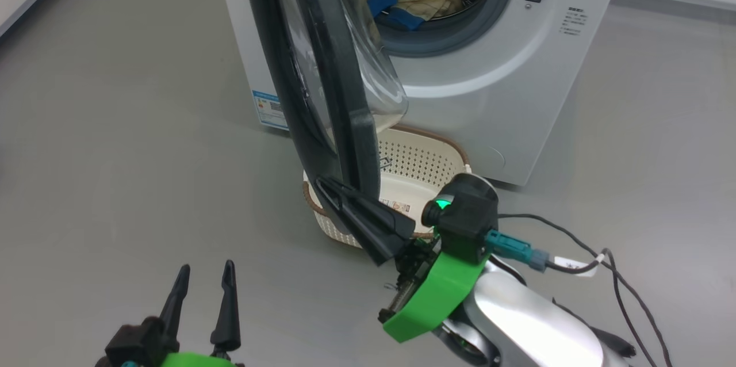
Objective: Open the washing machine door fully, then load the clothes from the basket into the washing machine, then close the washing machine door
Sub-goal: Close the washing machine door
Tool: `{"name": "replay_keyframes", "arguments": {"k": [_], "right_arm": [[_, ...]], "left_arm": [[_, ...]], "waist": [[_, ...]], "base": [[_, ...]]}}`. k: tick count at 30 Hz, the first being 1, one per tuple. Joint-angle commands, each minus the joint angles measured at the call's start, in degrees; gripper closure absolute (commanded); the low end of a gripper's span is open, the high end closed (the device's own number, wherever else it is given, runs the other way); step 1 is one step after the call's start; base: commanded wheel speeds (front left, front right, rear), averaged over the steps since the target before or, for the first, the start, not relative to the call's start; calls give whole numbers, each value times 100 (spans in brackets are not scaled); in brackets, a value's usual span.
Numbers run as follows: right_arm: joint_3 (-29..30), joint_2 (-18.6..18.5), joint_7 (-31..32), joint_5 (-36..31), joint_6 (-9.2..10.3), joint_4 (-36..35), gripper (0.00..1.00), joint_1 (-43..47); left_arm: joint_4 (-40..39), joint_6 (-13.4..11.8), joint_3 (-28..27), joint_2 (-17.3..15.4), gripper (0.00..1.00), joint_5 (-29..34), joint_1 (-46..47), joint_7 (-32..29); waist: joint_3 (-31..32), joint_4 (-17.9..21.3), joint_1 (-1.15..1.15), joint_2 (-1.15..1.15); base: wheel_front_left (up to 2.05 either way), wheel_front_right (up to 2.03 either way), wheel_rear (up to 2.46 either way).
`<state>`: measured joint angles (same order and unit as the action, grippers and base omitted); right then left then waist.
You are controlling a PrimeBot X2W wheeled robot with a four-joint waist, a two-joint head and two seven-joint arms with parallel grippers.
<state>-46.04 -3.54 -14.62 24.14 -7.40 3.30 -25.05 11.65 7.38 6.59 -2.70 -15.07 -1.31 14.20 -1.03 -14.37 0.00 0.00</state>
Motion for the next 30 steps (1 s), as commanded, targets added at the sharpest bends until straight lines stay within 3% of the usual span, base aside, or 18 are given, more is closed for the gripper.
{"name": "replay_keyframes", "arguments": {"k": [1, 8, 19, 30], "right_arm": [[-78, 66, -38, 91, -9, -83, 100, -207], [-277, 66, -38, 216, -9, 333, 100, -208], [-55, 66, -38, 183, -9, 703, 100, -358], [161, 66, -38, 194, -9, 696, 100, -507]], "left_arm": [[-150, 11, -102, -18, 0, -28, 307, 80], [-221, 11, 150, -18, 0, -148, 458, 80], [-269, 11, 416, -18, 0, -160, 671, 80], [-346, 11, 345, -18, 0, -137, 877, 80]], "waist": [[-25, -126, 0, 0], [-327, -412, 0, 0], [-857, -617, 0, 0], [-1340, -514, 0, 0]], "base": [[0, 0, 0], [0, 0, 0], [0, 0, 0], [0, 0, 0]]}}
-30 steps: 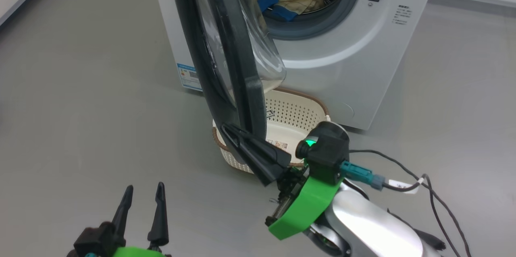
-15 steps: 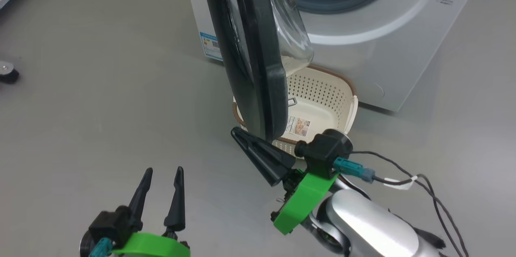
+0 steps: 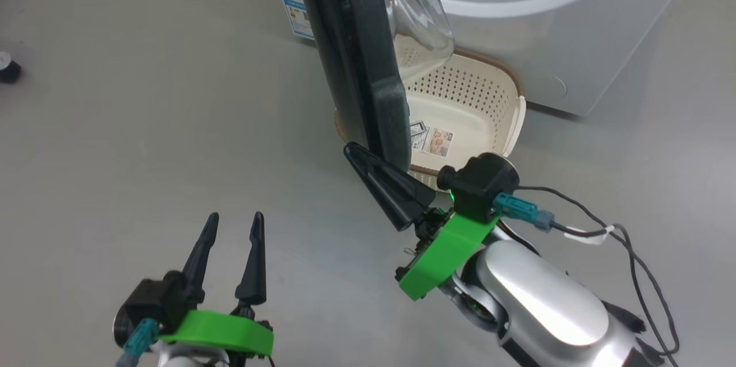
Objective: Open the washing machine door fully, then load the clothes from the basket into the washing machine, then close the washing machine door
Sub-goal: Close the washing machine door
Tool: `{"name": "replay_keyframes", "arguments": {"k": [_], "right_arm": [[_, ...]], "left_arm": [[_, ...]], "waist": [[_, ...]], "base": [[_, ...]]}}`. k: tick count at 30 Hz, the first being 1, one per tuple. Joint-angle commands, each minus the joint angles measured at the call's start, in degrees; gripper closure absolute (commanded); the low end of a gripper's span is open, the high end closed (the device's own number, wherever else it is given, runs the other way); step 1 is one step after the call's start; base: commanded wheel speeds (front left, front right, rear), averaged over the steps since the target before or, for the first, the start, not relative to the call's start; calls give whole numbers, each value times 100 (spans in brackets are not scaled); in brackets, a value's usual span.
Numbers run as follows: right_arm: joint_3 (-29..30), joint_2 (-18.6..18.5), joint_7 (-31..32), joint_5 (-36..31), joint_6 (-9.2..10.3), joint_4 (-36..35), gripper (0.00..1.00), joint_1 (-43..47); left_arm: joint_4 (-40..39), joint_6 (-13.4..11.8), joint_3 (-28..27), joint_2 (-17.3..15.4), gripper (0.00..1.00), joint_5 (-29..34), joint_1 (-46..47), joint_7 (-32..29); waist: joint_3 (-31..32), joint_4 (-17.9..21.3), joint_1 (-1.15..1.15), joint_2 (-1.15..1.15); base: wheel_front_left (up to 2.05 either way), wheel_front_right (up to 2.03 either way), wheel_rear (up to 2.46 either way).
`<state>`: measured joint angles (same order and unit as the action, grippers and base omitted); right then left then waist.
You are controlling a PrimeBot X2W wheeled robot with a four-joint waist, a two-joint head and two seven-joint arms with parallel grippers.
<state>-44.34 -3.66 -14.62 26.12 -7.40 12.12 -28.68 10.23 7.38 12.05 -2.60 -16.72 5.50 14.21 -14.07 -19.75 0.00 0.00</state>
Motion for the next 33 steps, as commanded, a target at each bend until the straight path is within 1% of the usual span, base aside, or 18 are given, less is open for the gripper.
{"name": "replay_keyframes", "arguments": {"k": [1, 12, 19, 33], "right_arm": [[16, 78, -38, -4, -9, -187, 100, -156], [296, 78, -38, 19, -9, -278, 100, -231], [391, 79, -38, 16, -9, -308, 100, -233], [832, 79, -38, -47, -9, -293, 100, -118]], "left_arm": [[-213, 11, -201, -28, 0, 22, 223, 79], [-250, 11, -268, -28, 0, 27, 380, 79], [-250, 11, -350, -28, 0, 40, 410, 79], [-315, 11, -424, -28, 0, 29, 408, 79]], "waist": [[-75, 30, 0, 0], [-364, 98, 0, 0], [-378, 153, 0, 0], [-383, 385, 0, 0]], "base": [[0, 0, 0], [0, 0, 0], [0, 0, 0], [0, 0, 0]]}}
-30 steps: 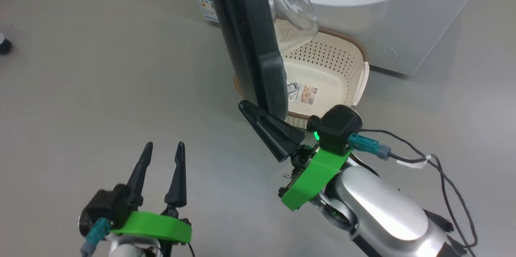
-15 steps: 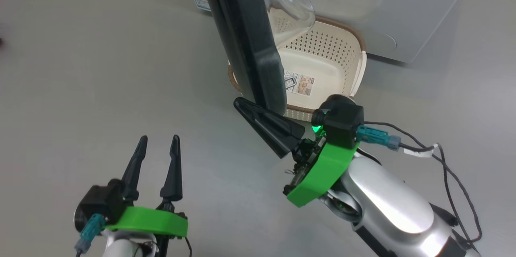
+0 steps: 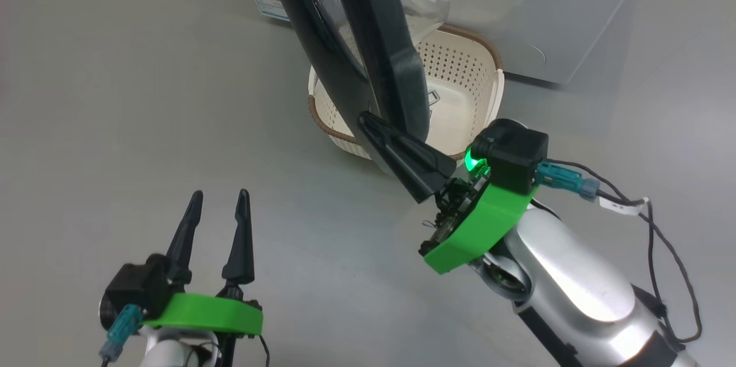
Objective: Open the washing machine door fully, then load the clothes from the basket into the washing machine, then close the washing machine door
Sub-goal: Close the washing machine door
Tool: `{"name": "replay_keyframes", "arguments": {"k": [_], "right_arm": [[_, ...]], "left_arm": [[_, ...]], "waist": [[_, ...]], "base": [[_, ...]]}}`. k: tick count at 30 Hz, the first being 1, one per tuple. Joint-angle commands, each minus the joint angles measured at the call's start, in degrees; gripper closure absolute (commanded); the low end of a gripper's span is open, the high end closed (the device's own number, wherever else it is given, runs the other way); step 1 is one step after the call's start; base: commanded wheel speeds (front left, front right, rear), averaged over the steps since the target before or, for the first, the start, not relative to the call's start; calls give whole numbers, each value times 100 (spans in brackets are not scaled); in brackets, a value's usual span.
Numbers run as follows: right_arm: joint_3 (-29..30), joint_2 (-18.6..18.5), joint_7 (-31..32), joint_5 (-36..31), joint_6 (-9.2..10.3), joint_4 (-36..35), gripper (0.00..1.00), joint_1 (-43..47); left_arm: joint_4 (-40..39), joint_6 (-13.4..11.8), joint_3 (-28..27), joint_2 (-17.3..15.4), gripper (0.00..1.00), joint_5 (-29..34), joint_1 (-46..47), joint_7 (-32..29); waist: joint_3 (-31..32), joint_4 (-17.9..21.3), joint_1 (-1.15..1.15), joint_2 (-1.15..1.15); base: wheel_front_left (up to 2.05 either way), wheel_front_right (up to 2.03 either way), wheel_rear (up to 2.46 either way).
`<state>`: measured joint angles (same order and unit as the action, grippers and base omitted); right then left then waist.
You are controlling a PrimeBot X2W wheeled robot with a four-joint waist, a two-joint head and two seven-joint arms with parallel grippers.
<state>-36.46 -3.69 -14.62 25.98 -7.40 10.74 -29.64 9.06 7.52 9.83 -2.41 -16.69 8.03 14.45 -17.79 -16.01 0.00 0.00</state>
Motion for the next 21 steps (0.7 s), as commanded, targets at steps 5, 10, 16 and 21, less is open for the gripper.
{"name": "replay_keyframes", "arguments": {"k": [5, 10, 16, 21], "right_arm": [[259, 81, -38, -81, -9, -166, 100, -63], [442, 81, -38, -114, -9, -199, 100, -126], [614, 81, -38, -167, -9, -225, 100, -226], [723, 81, -38, -190, -9, -251, 100, -332]], "left_arm": [[-222, -3, -243, -47, 0, 42, 142, 55], [-250, -3, -264, -47, 0, 78, 167, 55], [-292, -3, -243, -47, 0, 110, 192, 55], [-311, -3, -261, -47, 0, 155, 221, 55]], "waist": [[-87, 126, 0, 0], [-170, 247, 0, 0], [-273, 376, 0, 0], [-365, 461, 0, 0]], "base": [[0, 0, 0], [0, 0, 0], [0, 0, 0], [0, 0, 0]]}}
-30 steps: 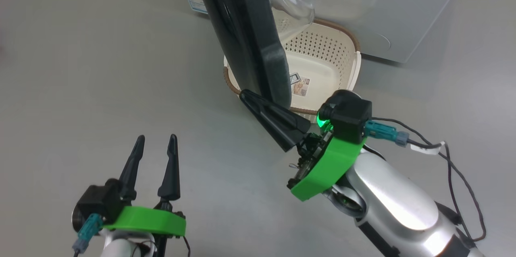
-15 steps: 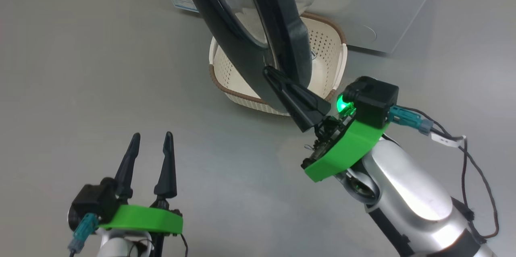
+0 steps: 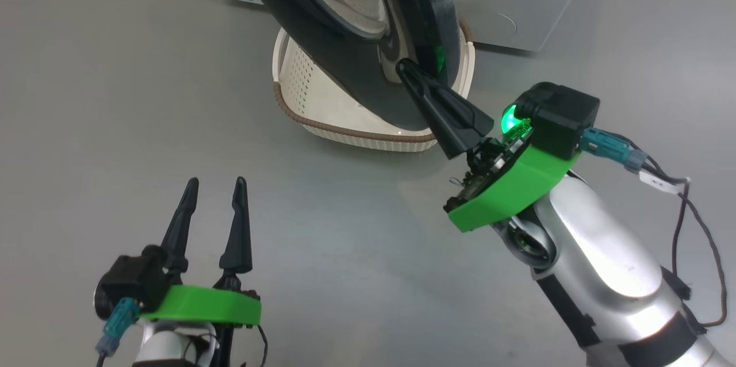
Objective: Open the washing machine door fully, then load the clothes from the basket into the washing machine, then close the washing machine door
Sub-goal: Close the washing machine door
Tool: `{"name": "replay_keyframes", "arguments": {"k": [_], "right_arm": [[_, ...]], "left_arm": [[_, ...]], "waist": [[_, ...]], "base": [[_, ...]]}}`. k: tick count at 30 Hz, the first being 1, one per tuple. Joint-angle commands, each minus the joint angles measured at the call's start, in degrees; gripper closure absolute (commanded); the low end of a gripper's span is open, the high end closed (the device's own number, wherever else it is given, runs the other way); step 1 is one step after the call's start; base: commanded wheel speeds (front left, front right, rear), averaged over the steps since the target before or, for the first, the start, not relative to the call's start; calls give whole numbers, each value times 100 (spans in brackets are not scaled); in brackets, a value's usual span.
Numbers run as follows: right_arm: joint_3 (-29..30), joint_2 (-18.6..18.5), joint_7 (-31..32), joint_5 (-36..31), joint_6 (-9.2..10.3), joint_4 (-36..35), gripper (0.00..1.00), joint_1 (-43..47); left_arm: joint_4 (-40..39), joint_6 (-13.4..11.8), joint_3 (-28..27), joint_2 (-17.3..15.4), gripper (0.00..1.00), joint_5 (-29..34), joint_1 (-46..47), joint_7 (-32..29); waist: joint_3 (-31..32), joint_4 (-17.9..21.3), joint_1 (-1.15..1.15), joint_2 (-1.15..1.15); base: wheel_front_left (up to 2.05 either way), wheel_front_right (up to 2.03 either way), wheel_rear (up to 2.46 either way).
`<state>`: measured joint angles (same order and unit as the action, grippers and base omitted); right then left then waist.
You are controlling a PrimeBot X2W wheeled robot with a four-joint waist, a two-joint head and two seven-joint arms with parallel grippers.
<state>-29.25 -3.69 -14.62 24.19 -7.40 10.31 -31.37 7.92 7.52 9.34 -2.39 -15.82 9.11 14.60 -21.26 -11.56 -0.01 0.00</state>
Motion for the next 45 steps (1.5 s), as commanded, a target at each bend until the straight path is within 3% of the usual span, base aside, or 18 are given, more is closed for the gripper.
{"name": "replay_keyframes", "arguments": {"k": [1, 15, 34, 45], "right_arm": [[25, 81, -38, -10, -9, -214, 100, -179], [414, 81, -38, -55, -9, -263, 100, -514], [1181, 81, -38, -445, -9, -33, 100, -1409], [1467, 81, -38, -895, -9, 268, 100, -2049]], "left_arm": [[-201, -3, -218, -49, 0, 77, 119, 40], [-252, -3, -230, -49, 0, 211, 182, 40], [-368, -3, -188, -49, 0, 292, 324, 40], [-584, -3, 149, -49, 0, 292, 438, 40]], "waist": [[-34, 31, 1, 0], [-355, 229, 1, 0], [-930, 190, 1, 0], [-1287, 89, 1, 0]], "base": [[0, 0, 0], [0, 0, 0], [0, 0, 0], [0, 0, 0]]}}
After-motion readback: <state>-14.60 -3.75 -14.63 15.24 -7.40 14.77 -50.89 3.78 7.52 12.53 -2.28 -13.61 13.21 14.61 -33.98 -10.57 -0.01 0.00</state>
